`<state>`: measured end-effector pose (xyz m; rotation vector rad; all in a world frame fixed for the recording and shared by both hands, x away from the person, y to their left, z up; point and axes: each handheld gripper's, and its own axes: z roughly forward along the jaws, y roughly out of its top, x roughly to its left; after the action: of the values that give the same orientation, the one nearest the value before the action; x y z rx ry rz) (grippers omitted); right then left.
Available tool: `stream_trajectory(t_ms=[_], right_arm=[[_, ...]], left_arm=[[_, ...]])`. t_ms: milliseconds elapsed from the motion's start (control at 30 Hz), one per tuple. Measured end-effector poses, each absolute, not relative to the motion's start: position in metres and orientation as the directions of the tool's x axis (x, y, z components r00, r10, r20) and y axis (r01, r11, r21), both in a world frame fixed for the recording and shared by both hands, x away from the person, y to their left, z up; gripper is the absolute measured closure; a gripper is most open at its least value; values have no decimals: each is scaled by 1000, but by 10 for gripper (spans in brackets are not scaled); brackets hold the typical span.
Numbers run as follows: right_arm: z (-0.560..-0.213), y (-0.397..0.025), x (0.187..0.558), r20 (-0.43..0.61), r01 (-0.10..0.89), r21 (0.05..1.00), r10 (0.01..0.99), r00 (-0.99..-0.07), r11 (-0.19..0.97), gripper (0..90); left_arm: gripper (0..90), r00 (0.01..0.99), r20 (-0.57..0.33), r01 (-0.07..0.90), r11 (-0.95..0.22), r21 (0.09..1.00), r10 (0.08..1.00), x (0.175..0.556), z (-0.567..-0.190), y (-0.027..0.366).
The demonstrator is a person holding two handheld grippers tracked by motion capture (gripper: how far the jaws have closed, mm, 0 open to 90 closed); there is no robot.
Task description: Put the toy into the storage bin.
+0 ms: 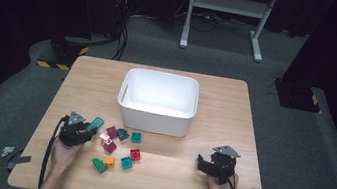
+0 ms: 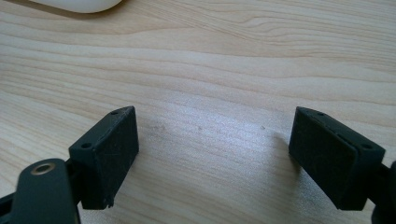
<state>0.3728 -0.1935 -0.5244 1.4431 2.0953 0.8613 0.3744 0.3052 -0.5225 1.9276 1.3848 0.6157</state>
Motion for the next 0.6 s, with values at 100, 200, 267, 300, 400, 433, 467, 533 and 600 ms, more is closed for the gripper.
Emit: stream_trajectory(t_ms=[100,200,267,300,400,433,467,533,600], right_arm=[[-524,-194,373,-20,652,712,935,-355,263,158],[-524,-193,373,-17,654,711,936,-351,258,158],[-524,-194,373,-16,655,711,936,-351,258,159],[-524,-193,373,-16,654,711,936,-351,258,159],[-524,-193,373,-16,654,711,936,-351,258,159],[-524,-194,373,-16,655,711,936,-351,258,159],[-524,-194,373,-16,654,711,936,-351,258,159],[-524,-194,373,-16,655,711,936,-351,258,159],[-524,-194,373,-16,655,711,936,-351,258,159]], left_arm=[[585,325,-11,619,-203,758,946,373,-519,307],[586,323,-26,616,-190,764,946,371,-514,308],[586,328,-39,617,-183,765,944,370,-510,310],[586,332,-42,616,-182,766,942,370,-508,310],[586,346,-57,619,-182,764,937,369,-502,310],[586,348,-61,618,-180,765,935,369,-500,310],[586,351,-71,619,-175,766,934,368,-498,310],[586,353,-82,624,-169,763,932,368,-494,311],[586,360,-88,626,-170,761,929,367,-490,311]])
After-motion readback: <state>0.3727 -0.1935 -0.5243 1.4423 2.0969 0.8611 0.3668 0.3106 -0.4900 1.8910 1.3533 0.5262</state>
